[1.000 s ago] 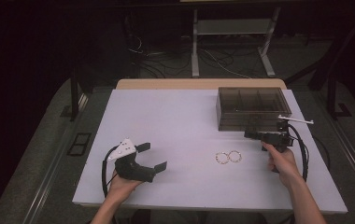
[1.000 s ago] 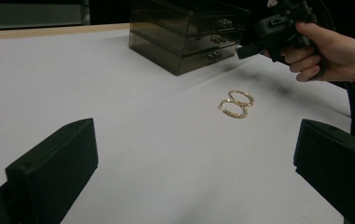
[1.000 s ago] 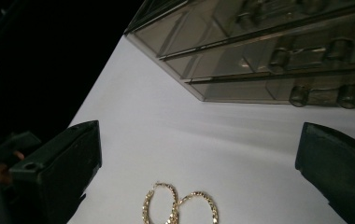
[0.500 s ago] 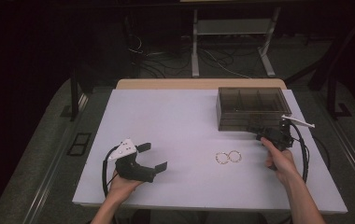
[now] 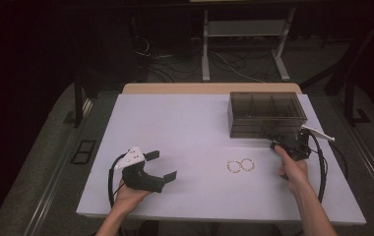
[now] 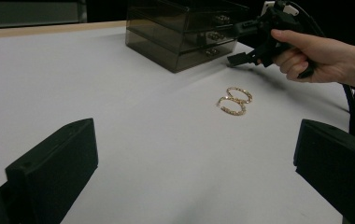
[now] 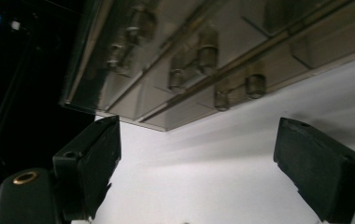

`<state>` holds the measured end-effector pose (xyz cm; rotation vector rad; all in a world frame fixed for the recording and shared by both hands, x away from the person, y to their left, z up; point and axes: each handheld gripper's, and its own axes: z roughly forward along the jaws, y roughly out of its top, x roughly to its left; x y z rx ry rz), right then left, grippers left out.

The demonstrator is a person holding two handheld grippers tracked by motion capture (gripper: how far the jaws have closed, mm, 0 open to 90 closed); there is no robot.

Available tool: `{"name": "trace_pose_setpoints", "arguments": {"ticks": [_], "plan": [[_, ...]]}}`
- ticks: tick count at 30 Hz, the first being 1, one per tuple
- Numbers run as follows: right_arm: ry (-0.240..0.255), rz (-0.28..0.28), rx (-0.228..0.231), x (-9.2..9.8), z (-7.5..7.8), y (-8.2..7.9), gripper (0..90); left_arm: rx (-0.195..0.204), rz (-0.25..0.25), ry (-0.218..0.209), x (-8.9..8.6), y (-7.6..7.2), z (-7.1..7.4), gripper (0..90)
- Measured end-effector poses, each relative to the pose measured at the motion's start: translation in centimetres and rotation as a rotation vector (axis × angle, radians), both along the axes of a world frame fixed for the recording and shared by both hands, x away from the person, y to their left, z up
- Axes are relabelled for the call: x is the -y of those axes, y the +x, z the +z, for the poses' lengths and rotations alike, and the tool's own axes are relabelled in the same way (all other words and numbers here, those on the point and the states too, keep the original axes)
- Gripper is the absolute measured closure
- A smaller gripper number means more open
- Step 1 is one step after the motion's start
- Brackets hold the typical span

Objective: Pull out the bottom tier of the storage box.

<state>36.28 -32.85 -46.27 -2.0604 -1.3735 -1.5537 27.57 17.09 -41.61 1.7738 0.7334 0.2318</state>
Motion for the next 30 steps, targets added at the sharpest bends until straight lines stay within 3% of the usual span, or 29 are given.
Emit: {"name": "trace_pose_setpoints", "arguments": {"ticks": [1,10,13,30], "plan": [[0.003,-0.002,-0.006,0.1,0.0,0.0,19.9,0.0,0.0,0.001,0.0,0.0,0.0,0.0],[0.009,-0.024,0.015,0.4,-0.5,0.3,32.0,0.0,-0.004,0.006,0.0,0.0,0.0,0.0],[0.033,-0.028,0.001,0.6,-0.6,0.4,37.8,-0.005,-0.008,0.005,0.1,0.0,-0.1,0.0],[0.041,-0.063,-0.022,1.1,-1.8,0.9,53.3,-0.006,-0.017,0.003,0.2,0.0,-0.1,0.0]]}}
